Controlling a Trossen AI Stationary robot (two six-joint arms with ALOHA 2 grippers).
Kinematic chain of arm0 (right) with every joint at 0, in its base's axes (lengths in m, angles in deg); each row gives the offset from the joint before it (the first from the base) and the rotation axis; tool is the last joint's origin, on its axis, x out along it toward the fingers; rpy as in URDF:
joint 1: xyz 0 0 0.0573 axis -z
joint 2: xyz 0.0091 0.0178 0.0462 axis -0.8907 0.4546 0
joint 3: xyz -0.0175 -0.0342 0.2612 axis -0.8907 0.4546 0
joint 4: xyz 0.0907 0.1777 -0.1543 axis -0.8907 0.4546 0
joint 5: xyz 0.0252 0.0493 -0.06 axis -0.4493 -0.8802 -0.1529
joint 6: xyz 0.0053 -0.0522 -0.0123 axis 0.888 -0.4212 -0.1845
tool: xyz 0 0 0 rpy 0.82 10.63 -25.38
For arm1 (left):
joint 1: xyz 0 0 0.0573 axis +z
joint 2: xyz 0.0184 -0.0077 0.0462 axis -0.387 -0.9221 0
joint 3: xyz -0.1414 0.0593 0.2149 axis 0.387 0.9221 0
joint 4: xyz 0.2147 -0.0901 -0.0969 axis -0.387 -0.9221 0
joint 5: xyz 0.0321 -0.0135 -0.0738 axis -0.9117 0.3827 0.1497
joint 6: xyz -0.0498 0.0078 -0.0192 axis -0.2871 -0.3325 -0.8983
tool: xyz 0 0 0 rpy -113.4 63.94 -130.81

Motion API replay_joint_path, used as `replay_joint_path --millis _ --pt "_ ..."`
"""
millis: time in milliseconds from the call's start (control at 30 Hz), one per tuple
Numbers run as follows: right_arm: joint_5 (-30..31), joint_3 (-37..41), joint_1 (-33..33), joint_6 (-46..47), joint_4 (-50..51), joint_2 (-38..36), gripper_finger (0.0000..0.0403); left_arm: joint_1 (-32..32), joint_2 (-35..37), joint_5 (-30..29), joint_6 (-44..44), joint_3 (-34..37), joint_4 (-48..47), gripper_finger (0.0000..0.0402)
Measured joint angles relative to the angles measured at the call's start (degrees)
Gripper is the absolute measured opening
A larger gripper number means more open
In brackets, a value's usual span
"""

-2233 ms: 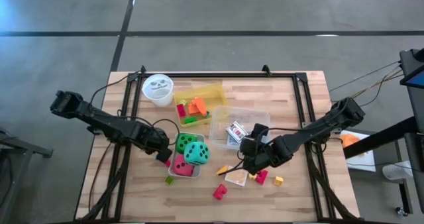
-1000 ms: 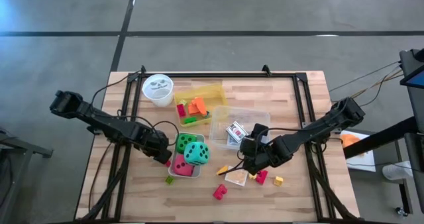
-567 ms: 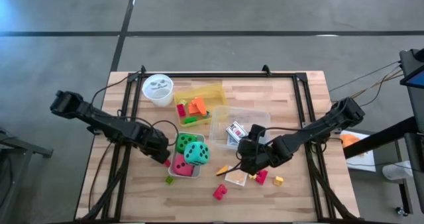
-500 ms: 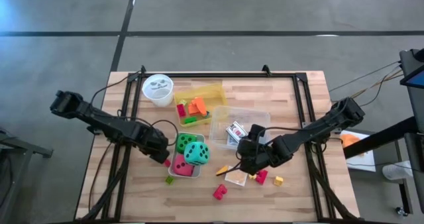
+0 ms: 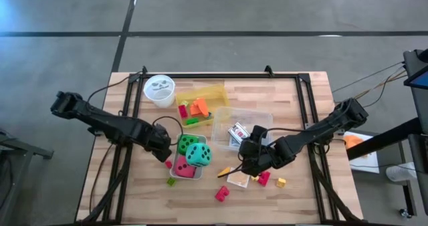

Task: Pick & Place Toys
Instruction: Put the blue game piece into the yellow bin

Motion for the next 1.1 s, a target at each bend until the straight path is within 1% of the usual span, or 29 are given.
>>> replay_joint_path --millis 167,267,333,400,500,567,633,733,800,833,933,1100 --pt "-0.19 0.00 -0.01 0.00 -0.04 0.00 0.0263 0.04 0.00 -6.75 0.44 -6.08 -10.66 0.0120" --pt "-0.24 0.00 -0.01 0.47 -0.04 -0.02 0.0263 0.42 0.00 -12.17 0.76 -10.30 -15.49 0.0120" --pt "-0.26 0.00 0.00 0.73 -0.05 -0.02 0.0263 1.18 0.04 -15.87 1.75 -12.77 -17.23 0.0120" --pt "-0.26 -0.01 -0.01 1.19 -0.04 -0.02 0.0263 2.72 0.04 -19.51 4.51 -14.77 -17.24 0.0120" --pt "-0.26 -0.54 -0.01 2.06 0.02 -0.02 0.0263 6.87 0.07 -23.34 9.03 -16.70 -15.58 0.0120" --pt "-0.26 -1.08 0.00 2.11 -0.02 -0.11 0.0263 11.01 0.07 -23.52 14.16 -17.09 -11.55 0.0120" --pt "-0.26 -1.50 0.01 2.14 -0.02 -0.11 0.0263 15.59 0.07 -21.74 20.22 -17.06 -6.78 0.0120" --pt "0.10 -1.82 0.01 2.52 0.10 -0.11 0.0263 22.55 0.04 -15.48 28.99 -15.95 1.79 0.0120" --pt "1.05 -1.93 -0.01 3.93 0.30 -0.32 0.0263 26.17 0.00 -11.73 31.68 -15.00 5.26 0.0120" --pt "1.05 -1.95 0.00 4.85 0.47 -0.50 0.0263 27.69 0.00 -10.82 32.24 -14.61 6.60 0.0120" --pt "1.11 -1.95 0.01 6.03 0.93 -1.10 0.0263 30.46 0.00 -10.20 33.87 -14.07 8.50 0.0120" --pt "1.59 -1.95 0.01 6.03 1.54 -1.84 0.0263 31.98 0.00 -10.04 36.63 -13.97 11.67 0.0120"
